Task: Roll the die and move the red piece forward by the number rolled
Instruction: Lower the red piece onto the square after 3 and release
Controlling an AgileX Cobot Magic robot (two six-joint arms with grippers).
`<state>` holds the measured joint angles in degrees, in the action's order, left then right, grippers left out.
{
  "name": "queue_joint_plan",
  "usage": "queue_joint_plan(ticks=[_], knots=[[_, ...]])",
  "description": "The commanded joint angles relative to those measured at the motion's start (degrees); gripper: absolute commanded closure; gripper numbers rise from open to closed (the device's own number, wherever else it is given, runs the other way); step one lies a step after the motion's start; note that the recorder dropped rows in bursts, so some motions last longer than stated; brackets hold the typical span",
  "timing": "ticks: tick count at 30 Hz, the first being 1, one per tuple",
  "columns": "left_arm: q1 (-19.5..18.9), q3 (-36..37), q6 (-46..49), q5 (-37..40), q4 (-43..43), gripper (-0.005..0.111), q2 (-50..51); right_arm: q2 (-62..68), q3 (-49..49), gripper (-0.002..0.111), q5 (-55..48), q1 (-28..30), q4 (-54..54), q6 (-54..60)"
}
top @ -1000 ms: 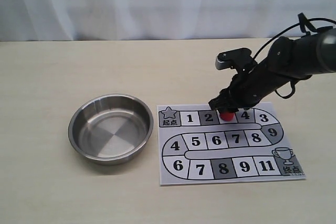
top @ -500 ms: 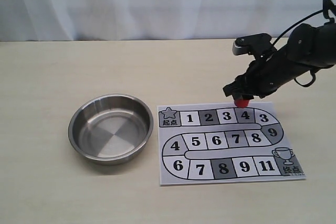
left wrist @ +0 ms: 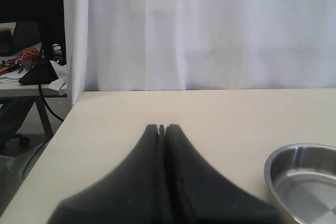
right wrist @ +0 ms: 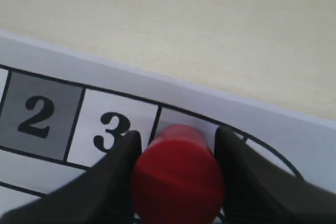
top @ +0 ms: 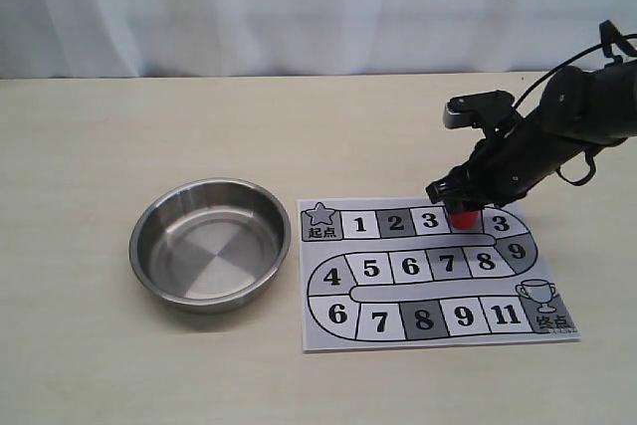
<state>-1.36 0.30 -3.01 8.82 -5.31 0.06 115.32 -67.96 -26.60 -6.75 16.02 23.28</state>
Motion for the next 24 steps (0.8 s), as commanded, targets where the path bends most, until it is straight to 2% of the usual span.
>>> queue_joint_plan(ticks=[1,15,19,24], knots=[[0.0,-0.3,0.0,-0.6,0.0,0.107,-0.1,0.5,0.4,0.103,0.4,0.3,-0.5,-0.1],[0.0,-0.3,0.0,-0.6,0.0,0.107,-0.1,-0.4,0.1,0.053,1.3,0.3,0.0,-1.8],[0.0,-0.3,0.0,-0.6,0.0,0.107,-0.1,-2.0,0.1,0.049,1.5,0.3,0.0,-2.2],[0.0,-0.3,0.0,-0.6,0.0,0.107,-0.1,-3.7,0.1,0.048,1.2,0.3,0.0,-3.2]])
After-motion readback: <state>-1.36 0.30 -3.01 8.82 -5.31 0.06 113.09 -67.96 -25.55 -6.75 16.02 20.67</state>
